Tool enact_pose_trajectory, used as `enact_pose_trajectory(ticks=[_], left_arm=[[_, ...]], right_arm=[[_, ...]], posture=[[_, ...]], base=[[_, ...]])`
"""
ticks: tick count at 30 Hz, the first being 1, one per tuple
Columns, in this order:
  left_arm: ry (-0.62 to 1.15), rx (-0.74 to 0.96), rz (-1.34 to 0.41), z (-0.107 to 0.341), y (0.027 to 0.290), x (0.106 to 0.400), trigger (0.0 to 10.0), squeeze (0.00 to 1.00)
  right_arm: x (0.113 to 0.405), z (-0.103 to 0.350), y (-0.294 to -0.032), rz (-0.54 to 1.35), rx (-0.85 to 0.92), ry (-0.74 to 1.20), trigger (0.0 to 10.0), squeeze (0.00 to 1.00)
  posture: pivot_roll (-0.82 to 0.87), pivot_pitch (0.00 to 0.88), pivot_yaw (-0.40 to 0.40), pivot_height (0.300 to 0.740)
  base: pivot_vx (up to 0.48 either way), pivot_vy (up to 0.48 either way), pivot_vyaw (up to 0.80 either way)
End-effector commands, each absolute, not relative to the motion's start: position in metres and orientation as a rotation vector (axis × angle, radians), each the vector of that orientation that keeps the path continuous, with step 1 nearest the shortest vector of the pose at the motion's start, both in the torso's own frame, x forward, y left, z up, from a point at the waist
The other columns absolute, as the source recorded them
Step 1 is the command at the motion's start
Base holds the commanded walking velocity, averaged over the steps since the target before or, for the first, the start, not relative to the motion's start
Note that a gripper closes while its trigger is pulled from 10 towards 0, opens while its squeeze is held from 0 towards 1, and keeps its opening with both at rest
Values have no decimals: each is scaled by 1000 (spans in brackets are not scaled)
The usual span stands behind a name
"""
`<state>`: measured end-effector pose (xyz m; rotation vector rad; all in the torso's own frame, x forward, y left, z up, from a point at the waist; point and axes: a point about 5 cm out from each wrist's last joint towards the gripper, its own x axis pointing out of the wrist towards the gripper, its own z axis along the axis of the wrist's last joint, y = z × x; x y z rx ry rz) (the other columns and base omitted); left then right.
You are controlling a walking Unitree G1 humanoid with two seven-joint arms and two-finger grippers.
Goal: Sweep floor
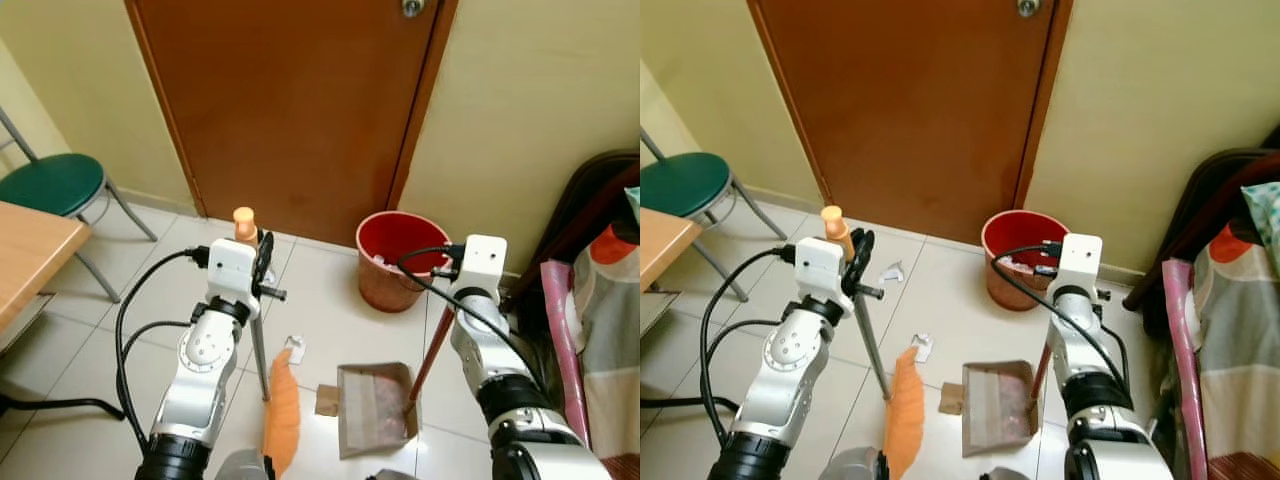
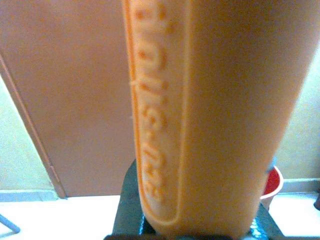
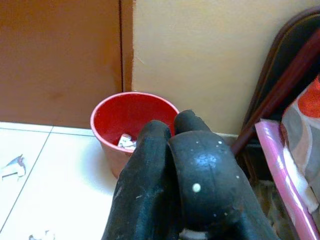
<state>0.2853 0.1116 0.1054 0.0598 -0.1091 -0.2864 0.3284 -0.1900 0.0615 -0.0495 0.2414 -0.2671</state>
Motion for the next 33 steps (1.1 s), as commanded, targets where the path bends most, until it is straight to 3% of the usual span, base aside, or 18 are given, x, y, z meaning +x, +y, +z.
enact_pose_trajectory(ticks=[1, 10, 20, 23, 28, 33], left_arm=[[-99, 6, -299, 101, 103, 289, 10000, 0], [-96, -87, -427, 104, 68, 292, 10000, 0], [-210, -211, -543, 145, 40, 294, 10000, 0], [-229, -198, -534, 148, 43, 295, 10000, 0], [-263, -275, -422, 162, 68, 305, 10000, 0], [-303, -237, -317, 171, 93, 313, 10000, 0]], right_arm=[[333, 67, -183, -268, -47, 227, 10000, 0], [331, 65, -167, -245, -72, 214, 10000, 0], [332, 65, -167, -242, -46, 217, 10000, 0], [332, 65, -168, -243, -45, 215, 10000, 0], [334, 67, -172, -251, -29, 213, 10000, 0], [334, 68, -175, -257, -13, 214, 10000, 0]], posture=[[-23, 77, -25, 740], [-19, 90, -27, 740], [-28, 86, -25, 740], [-30, 85, -26, 740], [-29, 86, -32, 740], [-29, 88, -33, 740]], base=[[0, 0, 0], [0, 0, 0], [0, 0, 0], [0, 0, 0], [0, 0, 0], [0, 0, 0]])
